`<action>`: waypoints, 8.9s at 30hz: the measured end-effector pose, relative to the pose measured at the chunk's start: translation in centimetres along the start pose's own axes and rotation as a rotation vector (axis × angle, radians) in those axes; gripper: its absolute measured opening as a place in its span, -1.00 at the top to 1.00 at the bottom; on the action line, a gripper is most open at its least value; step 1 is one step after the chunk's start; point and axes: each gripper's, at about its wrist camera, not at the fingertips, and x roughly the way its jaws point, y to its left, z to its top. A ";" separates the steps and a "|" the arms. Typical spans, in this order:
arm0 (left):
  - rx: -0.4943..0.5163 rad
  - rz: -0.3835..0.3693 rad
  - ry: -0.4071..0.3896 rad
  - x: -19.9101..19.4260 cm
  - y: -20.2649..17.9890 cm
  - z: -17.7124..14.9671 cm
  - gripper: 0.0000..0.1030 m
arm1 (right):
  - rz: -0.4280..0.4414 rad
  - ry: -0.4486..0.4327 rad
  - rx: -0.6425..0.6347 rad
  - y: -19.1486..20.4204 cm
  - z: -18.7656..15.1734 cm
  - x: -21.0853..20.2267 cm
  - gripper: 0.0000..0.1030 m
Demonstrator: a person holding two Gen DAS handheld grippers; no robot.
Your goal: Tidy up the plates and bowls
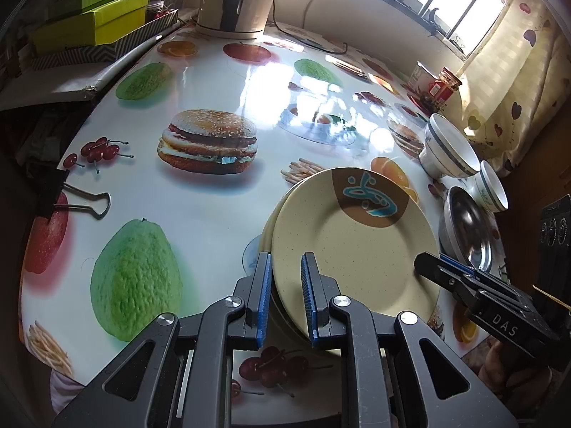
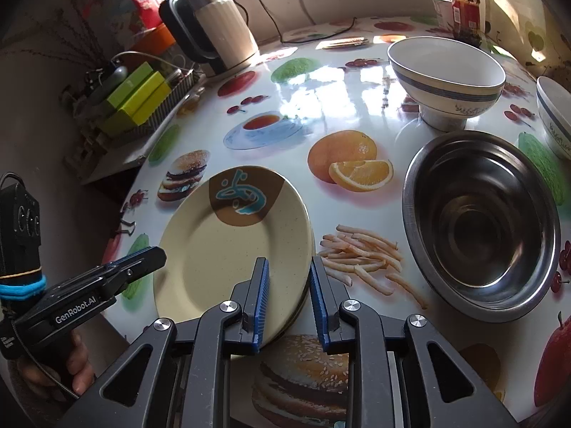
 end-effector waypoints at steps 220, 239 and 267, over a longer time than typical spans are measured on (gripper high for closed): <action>0.293 -0.024 -0.036 11.0 -19.6 13.9 0.18 | -0.328 -0.283 0.104 -16.0 12.3 -5.5 -0.26; 0.306 -0.021 -0.028 11.8 -20.1 13.9 0.34 | -0.309 -0.264 0.073 -15.8 13.0 -4.2 0.25; 0.328 -0.056 -0.026 11.7 -20.6 13.7 0.70 | -0.278 -0.263 0.043 -14.7 13.0 -3.8 0.80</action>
